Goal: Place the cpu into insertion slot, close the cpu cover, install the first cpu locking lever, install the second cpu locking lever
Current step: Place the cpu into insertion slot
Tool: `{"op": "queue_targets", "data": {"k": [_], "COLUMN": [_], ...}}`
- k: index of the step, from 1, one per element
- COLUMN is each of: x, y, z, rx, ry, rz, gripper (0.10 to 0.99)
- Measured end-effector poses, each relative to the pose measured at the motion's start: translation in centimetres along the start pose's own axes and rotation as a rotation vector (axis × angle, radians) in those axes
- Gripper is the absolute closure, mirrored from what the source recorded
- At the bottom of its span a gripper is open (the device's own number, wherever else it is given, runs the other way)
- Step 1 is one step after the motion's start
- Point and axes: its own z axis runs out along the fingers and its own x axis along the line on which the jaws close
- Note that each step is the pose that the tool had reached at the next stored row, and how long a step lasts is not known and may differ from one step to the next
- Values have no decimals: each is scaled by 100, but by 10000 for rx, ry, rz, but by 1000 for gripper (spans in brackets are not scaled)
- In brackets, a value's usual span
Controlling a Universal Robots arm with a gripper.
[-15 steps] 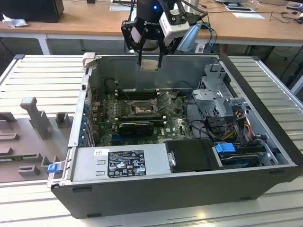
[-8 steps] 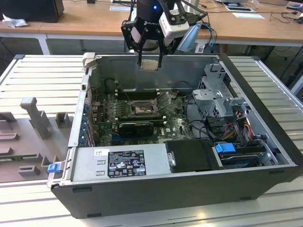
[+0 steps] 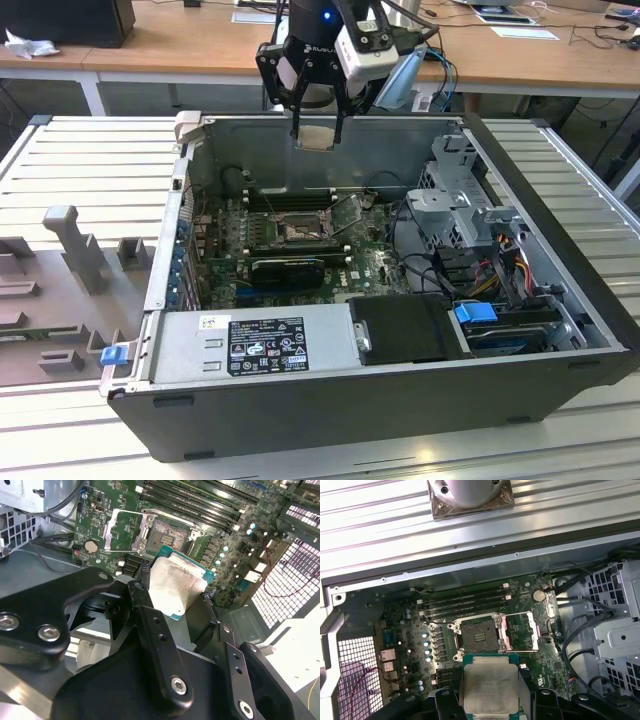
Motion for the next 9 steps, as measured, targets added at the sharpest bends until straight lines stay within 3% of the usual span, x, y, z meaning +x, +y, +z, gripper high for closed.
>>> {"op": "queue_targets", "data": {"k": [9], "x": [0], "y": [0], "z": [1], "rx": [-5], "ry": [-22], "rz": [243], "gripper": [557]}}
